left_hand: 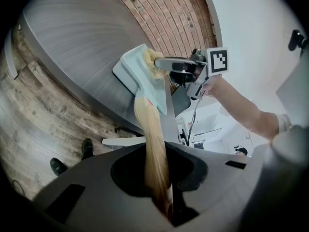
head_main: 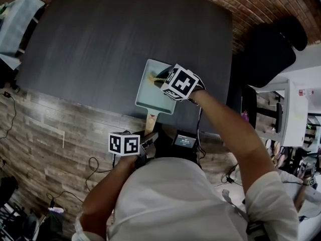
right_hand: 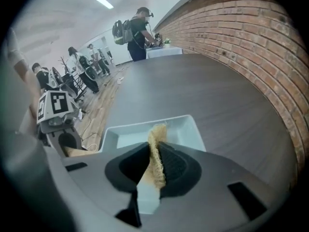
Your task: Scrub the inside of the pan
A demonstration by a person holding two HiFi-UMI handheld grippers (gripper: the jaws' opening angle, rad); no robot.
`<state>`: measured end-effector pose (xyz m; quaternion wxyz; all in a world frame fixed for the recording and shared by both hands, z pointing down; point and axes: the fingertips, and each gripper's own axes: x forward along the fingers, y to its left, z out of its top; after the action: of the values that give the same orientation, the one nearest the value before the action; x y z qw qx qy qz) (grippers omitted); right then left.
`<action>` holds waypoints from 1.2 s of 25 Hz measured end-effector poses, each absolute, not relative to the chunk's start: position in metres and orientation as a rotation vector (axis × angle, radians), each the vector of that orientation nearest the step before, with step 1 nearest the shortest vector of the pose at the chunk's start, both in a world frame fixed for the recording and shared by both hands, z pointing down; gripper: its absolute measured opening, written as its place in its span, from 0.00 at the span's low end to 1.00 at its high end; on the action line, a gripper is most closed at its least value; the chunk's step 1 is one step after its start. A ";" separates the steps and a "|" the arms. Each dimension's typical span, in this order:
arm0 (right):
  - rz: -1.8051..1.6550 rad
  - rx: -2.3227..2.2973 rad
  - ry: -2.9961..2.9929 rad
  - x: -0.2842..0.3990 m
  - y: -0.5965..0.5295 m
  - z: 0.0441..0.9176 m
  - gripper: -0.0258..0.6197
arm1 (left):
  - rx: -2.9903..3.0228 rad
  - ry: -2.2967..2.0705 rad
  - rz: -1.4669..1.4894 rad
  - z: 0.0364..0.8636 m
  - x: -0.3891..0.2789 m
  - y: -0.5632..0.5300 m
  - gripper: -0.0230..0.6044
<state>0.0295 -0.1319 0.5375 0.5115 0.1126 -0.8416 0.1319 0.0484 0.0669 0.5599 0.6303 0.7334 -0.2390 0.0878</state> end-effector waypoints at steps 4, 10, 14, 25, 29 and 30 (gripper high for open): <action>0.305 0.401 -2.015 0.020 -0.159 0.542 0.14 | 1.684 -0.548 0.197 0.560 0.048 0.067 0.14; 0.330 0.547 -1.965 0.024 -0.179 0.554 0.14 | 1.682 -0.549 0.190 0.559 0.048 0.067 0.14; 0.312 0.576 -1.969 0.028 -0.184 0.553 0.14 | 1.678 -0.556 0.187 0.559 0.048 0.066 0.14; 0.238 0.593 -1.898 0.056 -0.182 0.550 0.14 | 1.683 -0.567 0.188 0.561 0.048 0.067 0.14; 0.218 0.596 -1.878 0.068 -0.183 0.548 0.14 | 1.681 -0.568 0.188 0.561 0.048 0.067 0.14; 0.218 0.601 -1.877 0.070 -0.183 0.547 0.14 | 1.682 -0.568 0.188 0.561 0.048 0.067 0.14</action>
<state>0.0697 -0.1825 0.5473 0.5473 0.2538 -0.7922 0.0922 0.0480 0.0666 0.5606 0.6274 0.7336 -0.2479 0.0822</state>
